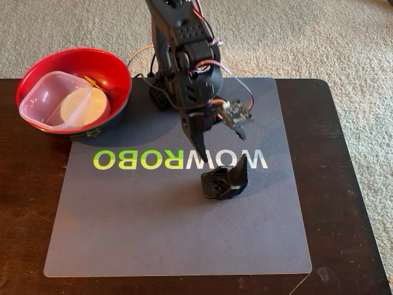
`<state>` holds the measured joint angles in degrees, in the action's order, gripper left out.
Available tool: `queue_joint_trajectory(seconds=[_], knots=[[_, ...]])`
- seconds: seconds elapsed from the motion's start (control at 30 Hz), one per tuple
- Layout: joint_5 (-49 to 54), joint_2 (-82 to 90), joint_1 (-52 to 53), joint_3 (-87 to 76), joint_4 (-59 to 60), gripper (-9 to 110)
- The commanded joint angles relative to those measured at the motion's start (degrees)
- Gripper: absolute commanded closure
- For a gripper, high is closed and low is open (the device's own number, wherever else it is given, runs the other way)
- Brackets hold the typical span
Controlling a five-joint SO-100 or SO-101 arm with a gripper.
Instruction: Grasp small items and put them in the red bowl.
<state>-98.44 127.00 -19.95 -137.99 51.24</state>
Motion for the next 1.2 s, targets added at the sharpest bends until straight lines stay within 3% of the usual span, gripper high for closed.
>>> queue_joint_trajectory(seconds=[0.0, 0.13, 0.4, 0.67, 0.9, 1.17], knots=[[-1.4, -4.0, 1.2, 2.5, -5.5, 58], [0.0, -11.8, 0.2, 2.6, -15.0, 58], [5.7, -20.5, -4.8, 4.6, -19.9, 60], [8.5, -24.7, -6.8, 4.6, -25.5, 69], [11.4, -26.7, -7.8, 4.5, -26.3, 100], [16.0, -26.8, -6.4, 4.2, -25.6, 101]])
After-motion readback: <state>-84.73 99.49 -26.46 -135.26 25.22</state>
